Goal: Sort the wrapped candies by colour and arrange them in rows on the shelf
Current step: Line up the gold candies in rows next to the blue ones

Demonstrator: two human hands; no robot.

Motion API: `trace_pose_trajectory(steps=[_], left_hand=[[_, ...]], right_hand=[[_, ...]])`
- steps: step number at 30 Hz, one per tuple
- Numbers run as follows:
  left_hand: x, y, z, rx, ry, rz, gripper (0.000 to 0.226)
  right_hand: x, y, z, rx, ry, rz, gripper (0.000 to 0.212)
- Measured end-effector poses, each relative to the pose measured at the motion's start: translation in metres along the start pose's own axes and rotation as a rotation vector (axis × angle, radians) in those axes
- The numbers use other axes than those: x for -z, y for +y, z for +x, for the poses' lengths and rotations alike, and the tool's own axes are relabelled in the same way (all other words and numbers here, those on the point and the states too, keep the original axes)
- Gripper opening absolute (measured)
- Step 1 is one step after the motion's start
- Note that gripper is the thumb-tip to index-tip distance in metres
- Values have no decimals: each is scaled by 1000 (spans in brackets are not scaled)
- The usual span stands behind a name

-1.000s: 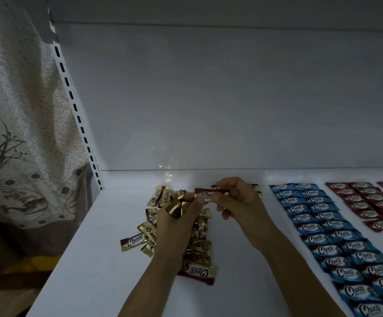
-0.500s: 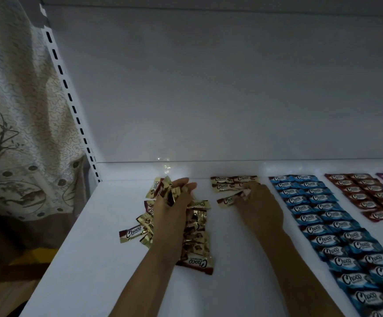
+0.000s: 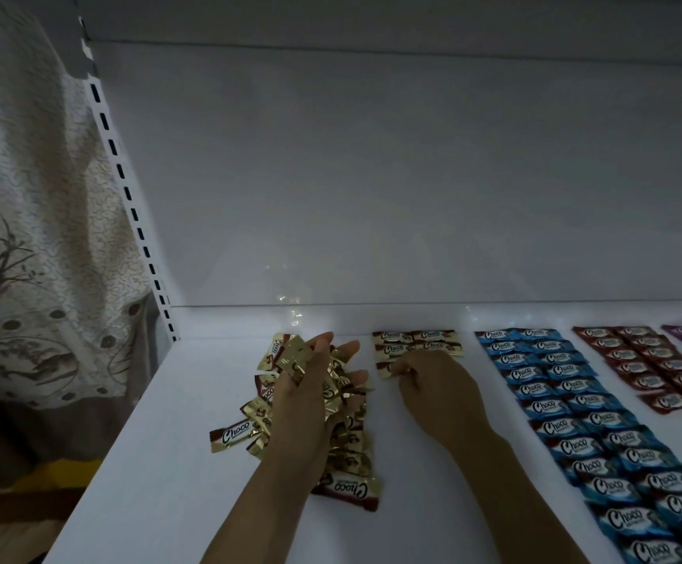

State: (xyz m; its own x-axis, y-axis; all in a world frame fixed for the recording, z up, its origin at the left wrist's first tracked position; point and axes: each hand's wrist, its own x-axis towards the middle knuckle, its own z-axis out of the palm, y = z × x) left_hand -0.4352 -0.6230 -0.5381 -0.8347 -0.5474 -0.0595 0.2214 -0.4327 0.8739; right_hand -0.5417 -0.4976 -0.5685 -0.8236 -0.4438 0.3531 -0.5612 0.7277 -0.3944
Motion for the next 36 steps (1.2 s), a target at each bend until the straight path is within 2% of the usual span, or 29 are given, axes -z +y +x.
trace_pose_trajectory(steps=[2,3,4,5,7,10,12,15,17,19,22,26,31,36], left_hand=[[1,-1,1,-11,-12,59,15],[2,-2,1,-7,-17,79,22],[2,-2,1,4,-13,76,27],[4,-3,3,22,-4,47,33],[6,-4,5,73,-7,-58,53],[9,1,5,168,-55,-280,72],[8,3,4,207,-120,-330,67],[4,0,-1,173,-269,-268,44],[2,-3,-2,161,-371,-233,34],[0,-4,-4,185,-399,-249,34],[-2,-2,-5,213,-327,-277,39],[-1,-1,-5,209,-234,-239,28],[-1,1,-5,201,-113,-172,23],[-4,5,-4,193,-63,-279,21]], right_hand=[[3,-10,1,-29,78,226,21],[8,-19,1,-46,78,437,30],[15,-31,0,-47,27,641,41],[20,-43,-2,-12,-54,741,49],[21,-61,-8,126,-162,657,50],[10,-66,-16,256,-65,489,44],[4,-66,-21,213,-24,512,44],[1,-62,-24,74,105,706,22],[1,-55,-24,-28,192,829,24],[1,-46,-23,-111,209,895,26],[4,-43,-23,-230,220,1038,12],[10,-45,-26,-338,270,1150,9],[15,-44,-30,-360,264,1191,10],[19,-47,-32,-356,268,1215,13]])
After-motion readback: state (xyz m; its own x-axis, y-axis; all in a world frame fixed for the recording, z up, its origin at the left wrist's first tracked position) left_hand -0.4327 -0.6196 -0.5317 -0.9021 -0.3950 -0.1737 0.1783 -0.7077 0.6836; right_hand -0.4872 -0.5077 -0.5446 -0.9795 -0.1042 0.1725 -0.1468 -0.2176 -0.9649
